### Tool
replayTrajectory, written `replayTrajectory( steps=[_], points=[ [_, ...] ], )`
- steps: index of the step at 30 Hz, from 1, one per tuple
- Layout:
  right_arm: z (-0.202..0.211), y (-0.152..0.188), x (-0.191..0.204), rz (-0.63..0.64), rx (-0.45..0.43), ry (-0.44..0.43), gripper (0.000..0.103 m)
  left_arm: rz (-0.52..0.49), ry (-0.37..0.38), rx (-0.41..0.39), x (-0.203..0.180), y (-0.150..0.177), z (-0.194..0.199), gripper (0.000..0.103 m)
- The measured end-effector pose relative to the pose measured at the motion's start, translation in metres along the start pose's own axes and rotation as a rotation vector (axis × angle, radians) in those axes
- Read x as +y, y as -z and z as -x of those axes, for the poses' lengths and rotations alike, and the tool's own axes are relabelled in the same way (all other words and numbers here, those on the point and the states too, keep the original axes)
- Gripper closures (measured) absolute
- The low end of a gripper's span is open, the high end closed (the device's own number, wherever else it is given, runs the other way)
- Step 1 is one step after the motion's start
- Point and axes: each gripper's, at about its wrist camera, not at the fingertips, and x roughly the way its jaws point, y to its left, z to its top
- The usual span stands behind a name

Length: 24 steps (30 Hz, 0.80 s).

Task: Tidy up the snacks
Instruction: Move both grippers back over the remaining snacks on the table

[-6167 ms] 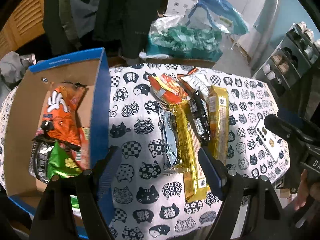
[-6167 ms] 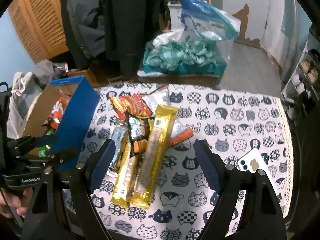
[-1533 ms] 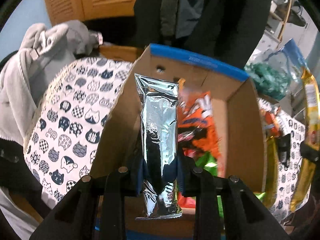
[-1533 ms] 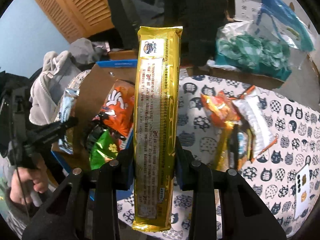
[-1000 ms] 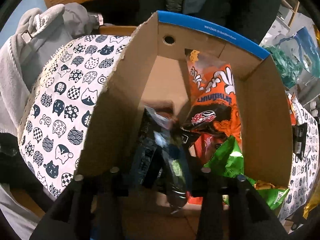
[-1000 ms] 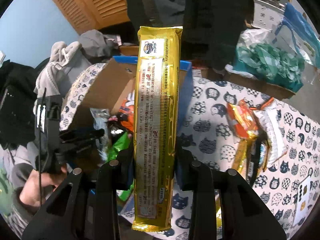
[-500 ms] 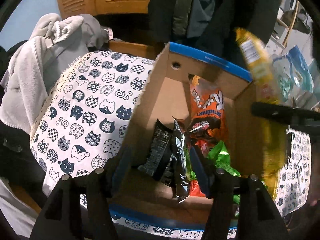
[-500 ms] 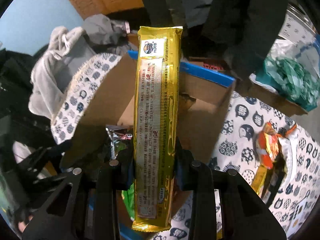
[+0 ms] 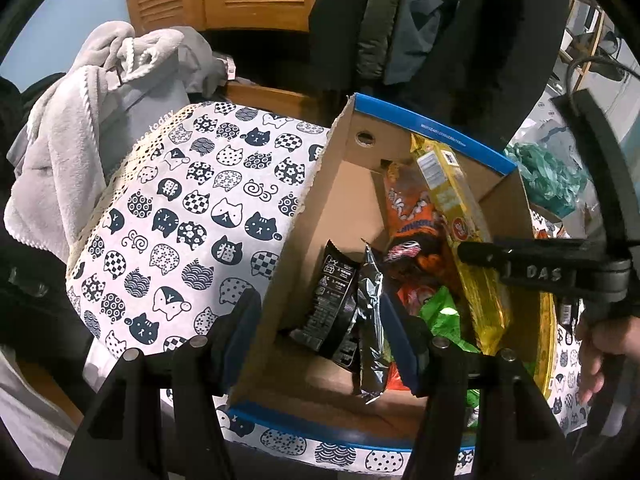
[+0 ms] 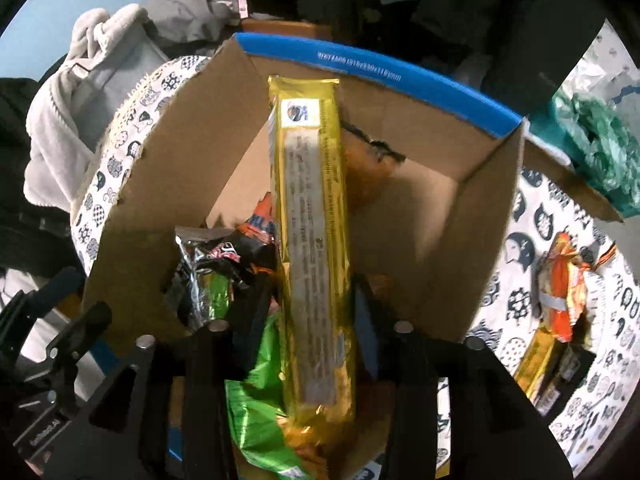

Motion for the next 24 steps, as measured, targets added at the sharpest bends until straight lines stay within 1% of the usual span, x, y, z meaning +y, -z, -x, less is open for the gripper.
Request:
replayTrajectory(
  steps=[1, 3, 7, 8, 9, 11, 13, 14, 15, 16, 17, 18, 20, 22, 24],
  points=[
    [0.007, 0.0, -0.002, 0.0, -0.017, 0.005, 0.052, -0.003, 0.001, -0.003, -0.001, 0.0, 0.001, 0.04],
    [0.017, 0.001, -0.005, -0.008, -0.041, 0.006, 0.04, -0.002, 0.004, -0.006, -0.003, 0.0, 0.003, 0.04],
    [0.041, 0.009, -0.013, -0.006, -0.088, 0.021, 0.036, -0.007, 0.039, -0.022, -0.012, -0.003, 0.012, 0.04],
    [0.046, 0.011, -0.015, -0.002, -0.098, 0.025, 0.033, -0.011, 0.042, -0.027, -0.014, -0.004, 0.014, 0.038],
    [0.051, 0.013, -0.016, 0.002, -0.109, 0.028, 0.032, -0.018, 0.045, -0.037, -0.017, -0.005, 0.018, 0.033],
    [0.062, 0.02, -0.021, 0.006, -0.128, 0.029, 0.031, -0.031, 0.048, -0.058, -0.024, -0.006, 0.024, 0.029],
    [0.073, 0.029, -0.026, 0.005, -0.143, 0.025, 0.031, -0.047, 0.059, -0.073, -0.033, -0.007, 0.031, 0.029],
    [0.079, 0.033, -0.029, 0.004, -0.151, 0.027, 0.031, -0.05, 0.062, -0.075, -0.035, -0.007, 0.032, 0.027],
    [0.082, 0.036, -0.029, 0.003, -0.157, 0.028, 0.03, -0.057, 0.069, -0.078, -0.039, -0.007, 0.035, 0.022],
    [0.089, 0.042, -0.034, 0.001, -0.166, 0.027, 0.03, -0.063, 0.073, -0.083, -0.043, -0.007, 0.037, 0.021],
    [0.093, 0.046, -0.036, -0.002, -0.172, 0.026, 0.026, -0.069, 0.073, -0.087, -0.046, -0.007, 0.039, 0.021],
    [0.101, 0.051, -0.041, -0.009, -0.185, 0.025, 0.023, -0.075, 0.074, -0.088, -0.049, -0.006, 0.04, 0.021],
    [0.111, 0.059, -0.049, -0.021, -0.196, 0.018, 0.023, -0.094, 0.082, -0.088, -0.058, -0.005, 0.043, 0.02],
    [0.122, 0.068, -0.06, -0.036, -0.211, 0.013, 0.023, -0.11, 0.089, -0.084, -0.067, -0.004, 0.044, 0.016],
    [0.13, 0.076, -0.069, -0.038, -0.225, 0.026, 0.023, -0.125, 0.099, -0.082, -0.078, -0.003, 0.044, 0.015]
  ],
)
